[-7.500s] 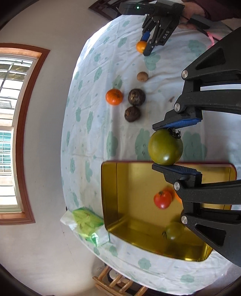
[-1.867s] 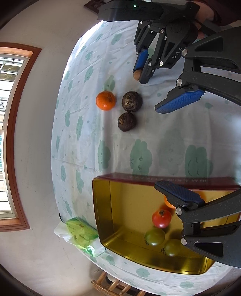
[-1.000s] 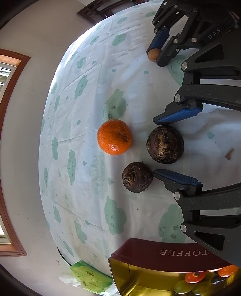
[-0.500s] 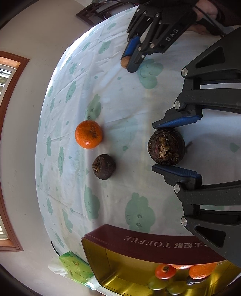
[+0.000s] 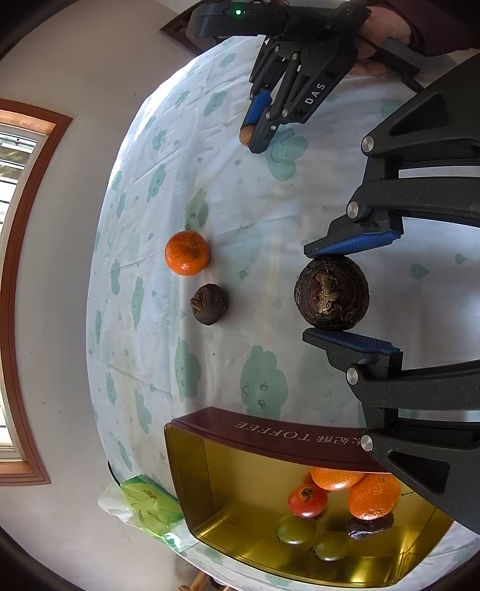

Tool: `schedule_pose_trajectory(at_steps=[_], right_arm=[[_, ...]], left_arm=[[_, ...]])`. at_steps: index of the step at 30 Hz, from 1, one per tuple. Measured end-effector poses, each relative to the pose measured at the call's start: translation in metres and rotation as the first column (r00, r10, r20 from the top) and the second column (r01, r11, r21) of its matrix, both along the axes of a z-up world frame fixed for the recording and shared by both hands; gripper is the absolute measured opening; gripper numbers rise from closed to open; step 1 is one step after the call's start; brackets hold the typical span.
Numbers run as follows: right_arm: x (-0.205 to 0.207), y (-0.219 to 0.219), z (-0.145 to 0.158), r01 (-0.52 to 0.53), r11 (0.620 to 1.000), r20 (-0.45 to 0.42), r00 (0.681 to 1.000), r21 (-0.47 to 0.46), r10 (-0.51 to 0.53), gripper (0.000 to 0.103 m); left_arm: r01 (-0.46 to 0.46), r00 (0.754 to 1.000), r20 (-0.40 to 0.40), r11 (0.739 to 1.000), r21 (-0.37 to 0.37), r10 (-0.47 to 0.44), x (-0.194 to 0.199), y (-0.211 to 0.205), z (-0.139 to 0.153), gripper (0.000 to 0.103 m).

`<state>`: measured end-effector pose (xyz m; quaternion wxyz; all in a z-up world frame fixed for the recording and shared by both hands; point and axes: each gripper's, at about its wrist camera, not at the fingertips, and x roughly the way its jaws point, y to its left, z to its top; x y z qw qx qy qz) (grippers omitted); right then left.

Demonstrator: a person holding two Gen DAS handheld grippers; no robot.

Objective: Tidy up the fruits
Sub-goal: 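Carry dark brown fruit into tray and open left gripper while right holds brown ball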

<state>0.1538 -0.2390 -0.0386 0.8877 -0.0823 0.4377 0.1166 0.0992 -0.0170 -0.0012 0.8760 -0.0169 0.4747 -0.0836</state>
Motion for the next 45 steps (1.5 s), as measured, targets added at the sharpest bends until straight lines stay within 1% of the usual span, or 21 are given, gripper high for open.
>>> schedule_pose_trajectory(at_steps=[10, 14, 17, 19, 22, 27, 31, 34, 39, 43, 45], right_arm=[[0.000, 0.000, 0.000, 0.000, 1.000, 0.001, 1.000, -0.002, 0.000, 0.024], [0.000, 0.000, 0.000, 0.000, 1.000, 0.001, 1.000, -0.002, 0.000, 0.024], [0.000, 0.000, 0.000, 0.000, 1.000, 0.001, 1.000, -0.002, 0.000, 0.024], [0.000, 0.000, 0.000, 0.000, 1.000, 0.000, 1.000, -0.003, 0.000, 0.024], [-0.001, 0.001, 0.000, 0.000, 1.000, 0.001, 1.000, -0.003, 0.000, 0.024], [-0.001, 0.001, 0.000, 0.000, 1.000, 0.000, 1.000, -0.002, 0.000, 0.024], [-0.001, 0.001, 0.000, 0.000, 1.000, 0.000, 1.000, -0.002, 0.000, 0.024], [-0.001, 0.001, 0.000, 0.000, 1.000, 0.001, 1.000, -0.003, 0.000, 0.024], [-0.001, 0.001, 0.000, 0.000, 1.000, 0.001, 1.000, -0.004, 0.000, 0.024], [-0.001, 0.001, 0.000, 0.000, 1.000, 0.001, 1.000, -0.004, 0.000, 0.024], [-0.001, 0.002, 0.000, 0.000, 1.000, 0.001, 1.000, -0.004, 0.000, 0.024]], left_arm=[[-0.006, 0.999, 0.043, 1.000, 0.019, 0.006, -0.011, 0.015, 0.020, 0.040], [-0.030, 0.998, 0.062, 0.999, 0.030, 0.028, -0.012, 0.027, 0.027, 0.040], [-0.052, 0.996, 0.075, 0.998, 0.021, 0.050, -0.009, 0.038, 0.035, 0.040], [-0.065, 0.994, 0.092, 0.998, 0.014, 0.064, -0.009, 0.049, 0.044, 0.040], [-0.091, 0.989, 0.120, 0.995, 0.028, 0.087, -0.009, 0.072, 0.056, 0.040], [-0.164, 0.979, 0.141, 0.981, 0.098, 0.150, -0.011, 0.126, 0.064, 0.040], [-0.241, 0.966, 0.122, 0.963, 0.124, 0.226, -0.016, 0.171, 0.059, 0.040], [-0.261, 0.965, 0.067, 0.959, 0.114, 0.254, -0.022, 0.189, 0.044, 0.040], [-0.245, 0.969, -0.004, 0.962, 0.123, 0.247, -0.027, 0.188, 0.018, 0.040], [-0.230, 0.972, -0.023, 0.966, 0.117, 0.234, -0.023, 0.182, 0.008, 0.040], [-0.228, 0.972, -0.021, 0.965, 0.132, 0.233, -0.020, 0.180, 0.005, 0.040]])
